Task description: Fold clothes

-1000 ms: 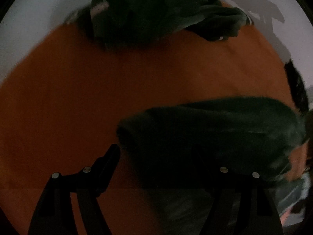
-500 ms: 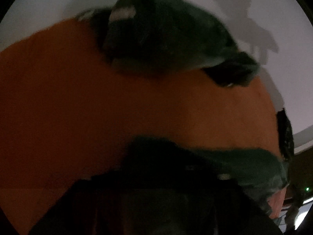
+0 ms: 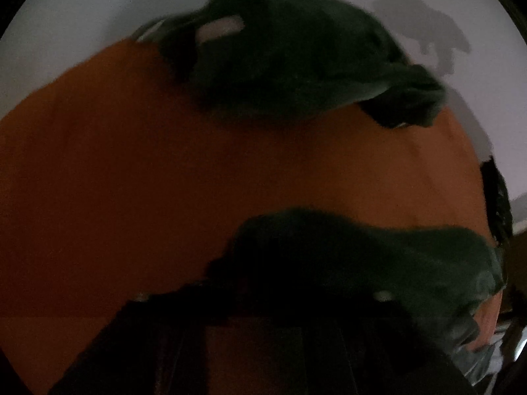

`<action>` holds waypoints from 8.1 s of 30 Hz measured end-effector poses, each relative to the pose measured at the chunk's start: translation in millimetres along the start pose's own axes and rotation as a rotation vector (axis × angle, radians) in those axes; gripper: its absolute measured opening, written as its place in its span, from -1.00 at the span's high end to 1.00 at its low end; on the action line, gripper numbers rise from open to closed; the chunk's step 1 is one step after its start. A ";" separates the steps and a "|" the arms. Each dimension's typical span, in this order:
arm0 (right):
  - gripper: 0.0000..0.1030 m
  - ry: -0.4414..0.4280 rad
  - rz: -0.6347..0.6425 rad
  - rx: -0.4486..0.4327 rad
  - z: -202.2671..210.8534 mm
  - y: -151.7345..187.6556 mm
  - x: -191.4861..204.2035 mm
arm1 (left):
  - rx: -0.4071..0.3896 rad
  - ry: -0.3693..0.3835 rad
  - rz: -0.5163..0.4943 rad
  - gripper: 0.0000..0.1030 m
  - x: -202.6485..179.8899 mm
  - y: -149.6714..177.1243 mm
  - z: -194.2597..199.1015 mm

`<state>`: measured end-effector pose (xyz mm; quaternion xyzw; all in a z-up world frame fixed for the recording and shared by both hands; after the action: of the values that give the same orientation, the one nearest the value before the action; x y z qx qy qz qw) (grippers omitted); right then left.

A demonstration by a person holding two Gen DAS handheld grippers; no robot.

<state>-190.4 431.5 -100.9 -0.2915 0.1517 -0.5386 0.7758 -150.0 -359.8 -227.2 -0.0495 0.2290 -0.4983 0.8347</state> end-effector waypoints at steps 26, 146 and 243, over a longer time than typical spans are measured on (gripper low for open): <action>-0.11 -0.200 0.156 0.001 -61.8 -20.2 132.9 | 0.287 -0.008 -0.236 -0.15 -4.0 227.7 22.0; -0.15 0.060 -0.459 -0.052 -29.6 18.6 -150.4 | 0.091 0.206 0.132 -0.33 -42.2 89.2 -74.8; -0.37 -0.137 -0.831 -0.047 54.5 184.0 -184.0 | 0.049 0.087 0.612 0.14 116.0 127.3 -29.1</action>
<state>-91.7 663.3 -185.9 -0.3805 -0.0185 -0.7817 0.4939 -13.3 -391.2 -331.3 0.0635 0.2568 -0.2309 0.9363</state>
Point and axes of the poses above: each gripper's, at about its wrist camera, not at the fingertips, and z roughly against the way its jaws point, x to its left, y to its underside, the point moved 1 cm from there along -z, roughly the way its jaws point, and after that the axes turned 11 degrees about z, right-handed, at the moved point
